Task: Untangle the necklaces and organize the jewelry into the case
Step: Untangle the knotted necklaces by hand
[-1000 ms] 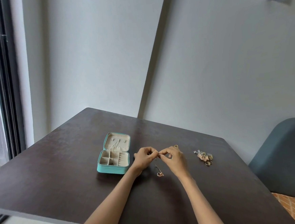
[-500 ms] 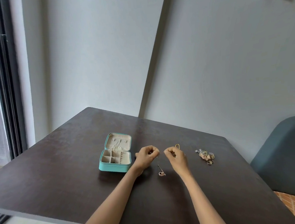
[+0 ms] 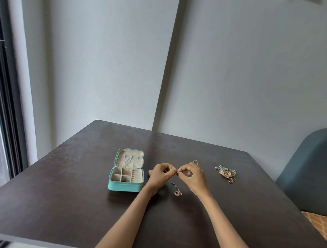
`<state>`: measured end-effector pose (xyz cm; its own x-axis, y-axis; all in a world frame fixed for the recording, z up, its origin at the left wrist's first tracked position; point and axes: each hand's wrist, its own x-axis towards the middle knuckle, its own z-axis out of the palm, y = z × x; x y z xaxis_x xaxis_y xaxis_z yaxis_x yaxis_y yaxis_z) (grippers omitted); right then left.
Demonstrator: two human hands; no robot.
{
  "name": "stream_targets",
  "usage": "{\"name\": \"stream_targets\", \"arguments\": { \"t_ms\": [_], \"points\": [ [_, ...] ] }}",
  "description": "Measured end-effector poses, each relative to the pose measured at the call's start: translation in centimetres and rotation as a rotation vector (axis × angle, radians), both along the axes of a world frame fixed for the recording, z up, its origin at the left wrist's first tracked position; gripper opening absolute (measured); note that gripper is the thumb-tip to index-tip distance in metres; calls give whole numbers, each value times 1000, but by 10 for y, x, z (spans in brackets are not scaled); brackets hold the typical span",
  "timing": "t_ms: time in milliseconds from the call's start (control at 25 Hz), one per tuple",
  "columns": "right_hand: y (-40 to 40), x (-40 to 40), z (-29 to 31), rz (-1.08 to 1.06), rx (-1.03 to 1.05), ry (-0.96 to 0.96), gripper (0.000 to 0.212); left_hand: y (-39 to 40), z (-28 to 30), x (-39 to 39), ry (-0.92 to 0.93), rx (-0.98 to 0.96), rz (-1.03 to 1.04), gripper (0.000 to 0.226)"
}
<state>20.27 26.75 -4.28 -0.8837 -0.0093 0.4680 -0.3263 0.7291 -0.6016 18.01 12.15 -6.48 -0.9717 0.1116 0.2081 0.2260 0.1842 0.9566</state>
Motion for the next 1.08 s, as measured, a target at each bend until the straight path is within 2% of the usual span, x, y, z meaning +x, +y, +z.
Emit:
{"name": "stream_targets", "arguments": {
  "t_ms": [160, 320, 480, 680, 840, 1080],
  "points": [
    [0, 1, 5, -5, 42, 5, 27, 1, 5, 6, 11, -91, 57, 20],
    [0, -4, 0, -13, -2, -41, 24, 0, 6, 8, 14, -135, 39, 20],
    [-3, -11, -7, 4, -58, -118, 27, -2, 9, 10, 14, -115, 17, 22],
    [-5, -6, -1, 129, -157, -234, 24, -1, 12, 13, 13, -108, 60, 22],
    [-6, -4, 6, 121, -359, -283, 25, 0, 12, 16, -1, -22, 0, 17],
    [-11, -3, 41, 128, -489, -255, 15, 0, 40, 4, 93, 103, 8, 19]
  ]
}}
